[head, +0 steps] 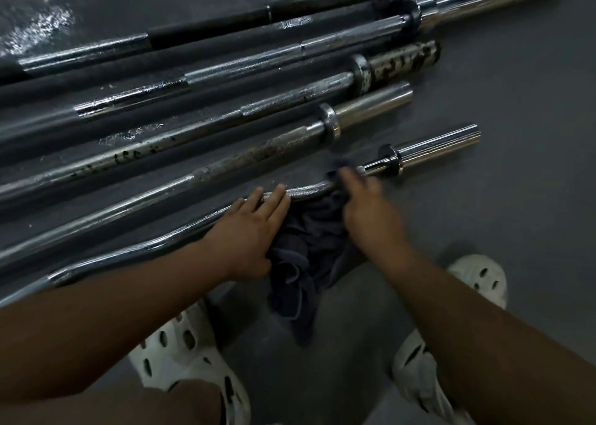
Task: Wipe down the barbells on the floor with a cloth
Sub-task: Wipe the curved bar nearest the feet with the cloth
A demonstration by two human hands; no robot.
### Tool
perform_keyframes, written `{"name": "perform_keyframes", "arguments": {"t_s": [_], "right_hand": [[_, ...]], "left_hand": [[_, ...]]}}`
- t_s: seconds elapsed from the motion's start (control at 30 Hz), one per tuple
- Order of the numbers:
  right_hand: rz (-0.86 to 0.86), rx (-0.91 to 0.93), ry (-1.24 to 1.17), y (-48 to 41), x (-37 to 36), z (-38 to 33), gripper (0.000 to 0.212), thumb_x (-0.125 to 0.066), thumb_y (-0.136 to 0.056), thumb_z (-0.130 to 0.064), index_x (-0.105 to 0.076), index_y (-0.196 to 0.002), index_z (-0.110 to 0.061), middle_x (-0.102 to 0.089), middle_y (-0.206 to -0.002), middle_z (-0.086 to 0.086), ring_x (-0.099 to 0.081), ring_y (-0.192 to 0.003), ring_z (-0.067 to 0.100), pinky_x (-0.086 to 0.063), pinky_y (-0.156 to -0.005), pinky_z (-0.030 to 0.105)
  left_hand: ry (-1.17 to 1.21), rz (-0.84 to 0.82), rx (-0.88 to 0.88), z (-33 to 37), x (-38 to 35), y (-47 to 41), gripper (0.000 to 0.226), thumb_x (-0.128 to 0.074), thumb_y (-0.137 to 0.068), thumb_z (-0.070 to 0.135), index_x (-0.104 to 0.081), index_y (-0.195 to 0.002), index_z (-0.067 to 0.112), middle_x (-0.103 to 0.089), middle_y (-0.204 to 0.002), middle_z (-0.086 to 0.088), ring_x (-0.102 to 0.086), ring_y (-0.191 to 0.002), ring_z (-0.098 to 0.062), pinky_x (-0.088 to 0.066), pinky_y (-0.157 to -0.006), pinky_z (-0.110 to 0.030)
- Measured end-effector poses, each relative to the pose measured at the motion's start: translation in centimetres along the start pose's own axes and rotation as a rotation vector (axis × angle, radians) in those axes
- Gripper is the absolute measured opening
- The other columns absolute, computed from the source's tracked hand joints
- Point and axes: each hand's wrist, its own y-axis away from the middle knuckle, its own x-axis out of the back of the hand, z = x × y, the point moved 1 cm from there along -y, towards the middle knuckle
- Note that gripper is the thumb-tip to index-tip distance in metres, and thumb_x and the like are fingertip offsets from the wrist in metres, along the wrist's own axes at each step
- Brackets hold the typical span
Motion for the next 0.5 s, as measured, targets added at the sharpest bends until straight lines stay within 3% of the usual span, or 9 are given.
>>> {"name": "perform_keyframes", "arguments": {"t_s": [0.07,0.1,0.2,0.27,0.4,0.5], "right_hand": [[0.112,-0.311,-0.135,-1.0,0.7,1.8,0.064,-0.044,-0.094,-0.016,-0.026,-0.153,-0.034,-0.043,-0.132,0.02,-0.057,-0.105,0.046,-0.046,-0.088,0.049],[0.111,-0.367,-0.13,-0.6,0.6,0.8,0.065,-0.043,-0.095,-0.017,-0.022,-0.155,-0.031,-0.042,-0.134,0.02,-0.055,-0.107,0.046,-0.045,-0.09,0.047],[0.01,-0.154,-0.132,1.6,-1.1,-3.7,0.067,-0.045,-0.094,-0.015,-0.02,-0.155,-0.027,-0.04,-0.135,0.018,-0.056,-0.106,0.043,-0.045,-0.085,0.043],[0.062,-0.072,-0.184,1.8,-1.0,-2.6,0.064,-0.049,-0.091,-0.014,-0.028,-0.15,-0.028,-0.046,-0.131,0.016,-0.056,-0.107,0.042,-0.048,-0.086,0.046],[0.259,-0.5,-0.562,-1.2,-0.3,-0.4,0.06,-0.051,-0.085,-0.005,-0.037,-0.143,-0.016,-0.055,-0.13,0.019,-0.056,-0.116,0.037,-0.044,-0.097,0.039],[0.172,-0.406,-0.602,0.6,-1.2,-3.3,0.053,-0.054,-0.085,-0.006,-0.04,-0.136,-0.01,-0.057,-0.13,0.018,-0.057,-0.116,0.033,-0.042,-0.095,0.032]], "left_hand": [[0.002,0.006,-0.007,-0.1,0.0,0.0,0.115,-0.062,-0.076,0.049,0.013,-0.156,0.014,0.018,-0.164,-0.009,-0.002,-0.151,-0.036,-0.02,-0.12,-0.047],[0.002,0.006,-0.006,0.0,0.0,0.0,0.115,-0.062,-0.076,0.049,0.013,-0.156,0.015,0.019,-0.164,-0.009,-0.002,-0.151,-0.036,-0.019,-0.12,-0.048],[-0.011,0.009,0.006,0.2,-0.1,0.0,0.115,-0.062,-0.077,0.052,0.014,-0.155,0.015,0.02,-0.163,-0.009,0.0,-0.15,-0.038,-0.017,-0.121,-0.048],[-0.007,0.006,-0.003,0.1,-0.2,-0.1,0.116,-0.062,-0.077,0.052,0.015,-0.155,0.015,0.021,-0.163,-0.009,0.0,-0.151,-0.036,-0.017,-0.121,-0.047],[-0.006,0.014,-0.019,-0.2,-0.2,0.0,0.115,-0.062,-0.077,0.051,0.014,-0.156,0.015,0.019,-0.164,-0.009,-0.001,-0.151,-0.035,-0.018,-0.121,-0.046],[-0.016,0.022,-0.011,0.0,-0.2,-0.1,0.114,-0.06,-0.078,0.054,0.012,-0.156,0.014,0.018,-0.164,-0.011,-0.003,-0.15,-0.038,-0.019,-0.12,-0.047]]}}
